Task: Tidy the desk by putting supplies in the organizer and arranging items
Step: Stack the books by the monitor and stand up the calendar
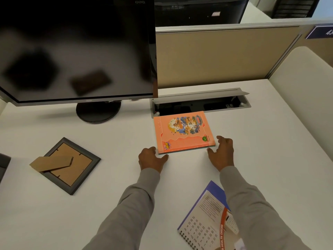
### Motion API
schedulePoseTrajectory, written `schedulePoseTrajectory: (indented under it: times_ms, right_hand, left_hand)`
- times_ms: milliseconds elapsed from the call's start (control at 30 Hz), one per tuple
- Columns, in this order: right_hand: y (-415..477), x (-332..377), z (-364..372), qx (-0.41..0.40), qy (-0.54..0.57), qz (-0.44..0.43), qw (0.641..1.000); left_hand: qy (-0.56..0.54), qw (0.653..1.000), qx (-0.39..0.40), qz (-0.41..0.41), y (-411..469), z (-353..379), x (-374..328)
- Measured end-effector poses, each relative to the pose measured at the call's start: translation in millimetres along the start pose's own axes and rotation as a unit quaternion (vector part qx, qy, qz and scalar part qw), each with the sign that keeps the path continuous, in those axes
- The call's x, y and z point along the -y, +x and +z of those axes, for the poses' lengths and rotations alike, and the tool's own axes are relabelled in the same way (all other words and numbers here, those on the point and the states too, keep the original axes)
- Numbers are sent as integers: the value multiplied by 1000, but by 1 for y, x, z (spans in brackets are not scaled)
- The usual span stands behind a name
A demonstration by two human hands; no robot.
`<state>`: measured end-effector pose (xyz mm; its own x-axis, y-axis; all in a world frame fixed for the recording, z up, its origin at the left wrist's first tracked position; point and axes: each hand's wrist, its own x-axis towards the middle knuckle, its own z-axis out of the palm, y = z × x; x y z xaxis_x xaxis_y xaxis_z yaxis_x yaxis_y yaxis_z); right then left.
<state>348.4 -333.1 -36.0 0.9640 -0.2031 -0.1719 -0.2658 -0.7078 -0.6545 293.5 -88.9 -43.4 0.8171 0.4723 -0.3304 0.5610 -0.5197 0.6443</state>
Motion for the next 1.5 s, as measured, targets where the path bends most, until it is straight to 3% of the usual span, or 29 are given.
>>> schedulePoseTrajectory:
  times_ms: [300, 867, 1133, 1500]
  right_hand:
    - [-41, 11, -14, 1, 38, -76, 996]
    - [-159, -42, -44, -27, 39, -58, 997]
    - [-228, -78, -50, -109, -75, 78, 988]
    - [-277, -111, -35, -186, -4, 270, 945]
  left_hand:
    - [-40, 998, -13, 40, -32, -11, 9]
    - [14, 978, 143, 152, -138, 20, 11]
    - [36, 973, 160, 164, -168, 36, 37]
    - [86, 967, 149, 187, -179, 38, 47]
